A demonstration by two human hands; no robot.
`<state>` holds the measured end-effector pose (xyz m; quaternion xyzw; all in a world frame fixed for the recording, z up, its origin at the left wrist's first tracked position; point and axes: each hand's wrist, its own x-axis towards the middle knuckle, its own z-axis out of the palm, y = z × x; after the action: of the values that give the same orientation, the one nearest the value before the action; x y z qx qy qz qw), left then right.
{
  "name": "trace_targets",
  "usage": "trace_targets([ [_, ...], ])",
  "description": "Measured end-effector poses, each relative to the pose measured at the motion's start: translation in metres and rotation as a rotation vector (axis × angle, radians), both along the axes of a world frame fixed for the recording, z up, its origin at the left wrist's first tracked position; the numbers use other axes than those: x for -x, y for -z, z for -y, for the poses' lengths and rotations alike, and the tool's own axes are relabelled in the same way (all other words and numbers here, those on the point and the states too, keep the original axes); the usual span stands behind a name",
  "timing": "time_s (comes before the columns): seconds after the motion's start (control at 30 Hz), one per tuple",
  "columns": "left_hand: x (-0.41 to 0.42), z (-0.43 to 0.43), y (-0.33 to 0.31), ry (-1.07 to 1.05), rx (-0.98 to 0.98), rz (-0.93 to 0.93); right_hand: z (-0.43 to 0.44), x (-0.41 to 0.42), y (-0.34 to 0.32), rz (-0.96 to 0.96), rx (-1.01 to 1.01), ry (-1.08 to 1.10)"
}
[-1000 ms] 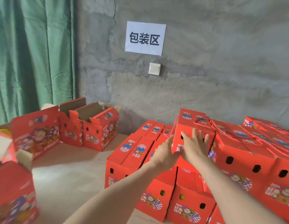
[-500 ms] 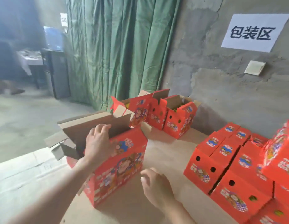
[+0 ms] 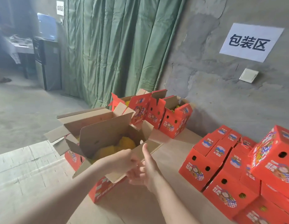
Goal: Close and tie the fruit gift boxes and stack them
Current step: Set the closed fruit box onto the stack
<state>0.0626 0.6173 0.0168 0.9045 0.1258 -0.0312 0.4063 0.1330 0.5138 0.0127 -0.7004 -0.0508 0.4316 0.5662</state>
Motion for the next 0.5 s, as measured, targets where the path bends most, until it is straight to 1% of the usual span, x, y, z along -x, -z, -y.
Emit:
trace_targets([
  [0.03, 0.003, -0.007, 0.001, -0.007, 0.195, -0.043, -0.006, 0.000, 0.000, 0.012, 0.027, 0.018],
  [0.07, 0.005, -0.013, 0.002, -0.042, 0.309, -0.039, -0.012, 0.001, 0.000, 0.038, 0.050, 0.039],
  [0.1, 0.005, -0.020, 0.004, -0.111, 0.347, 0.030, -0.015, 0.001, 0.002, 0.061, 0.055, 0.063],
  [0.13, 0.003, -0.030, 0.006, -0.239, 0.284, 0.151, -0.018, 0.000, 0.003, 0.073, 0.048, 0.084],
  [0.17, -0.001, -0.046, 0.006, -0.407, 0.114, 0.283, -0.020, -0.001, 0.004, 0.072, 0.038, 0.092],
  [0.2, -0.006, -0.069, 0.003, -0.575, -0.147, 0.388, -0.021, -0.001, 0.005, 0.065, 0.034, 0.089],
  [0.23, -0.010, -0.093, -0.002, -0.684, -0.411, 0.412, -0.023, 0.000, 0.007, 0.067, 0.045, 0.070],
  [0.27, -0.012, -0.117, -0.009, -0.724, -0.608, 0.347, -0.025, 0.002, 0.009, 0.080, 0.067, 0.041],
  [0.3, -0.012, -0.138, -0.014, -0.711, -0.731, 0.217, -0.027, 0.005, 0.012, 0.102, 0.093, 0.003],
  [0.33, -0.011, -0.152, -0.016, -0.660, -0.788, 0.060, -0.028, 0.008, 0.017, 0.119, 0.113, -0.036],
  [0.37, -0.010, -0.157, -0.014, -0.605, -0.800, -0.083, -0.029, 0.010, 0.021, 0.127, 0.127, -0.069],
  [0.4, -0.010, -0.157, -0.009, -0.543, -0.804, -0.186, -0.029, 0.012, 0.024, 0.128, 0.137, -0.088],
  [0.43, -0.011, -0.149, -0.001, -0.483, -0.839, -0.226, -0.029, 0.011, 0.027, 0.126, 0.144, -0.090],
  [0.5, -0.016, -0.124, 0.009, -0.359, -0.986, -0.220, -0.025, 0.008, 0.030, 0.115, 0.134, -0.066],
])
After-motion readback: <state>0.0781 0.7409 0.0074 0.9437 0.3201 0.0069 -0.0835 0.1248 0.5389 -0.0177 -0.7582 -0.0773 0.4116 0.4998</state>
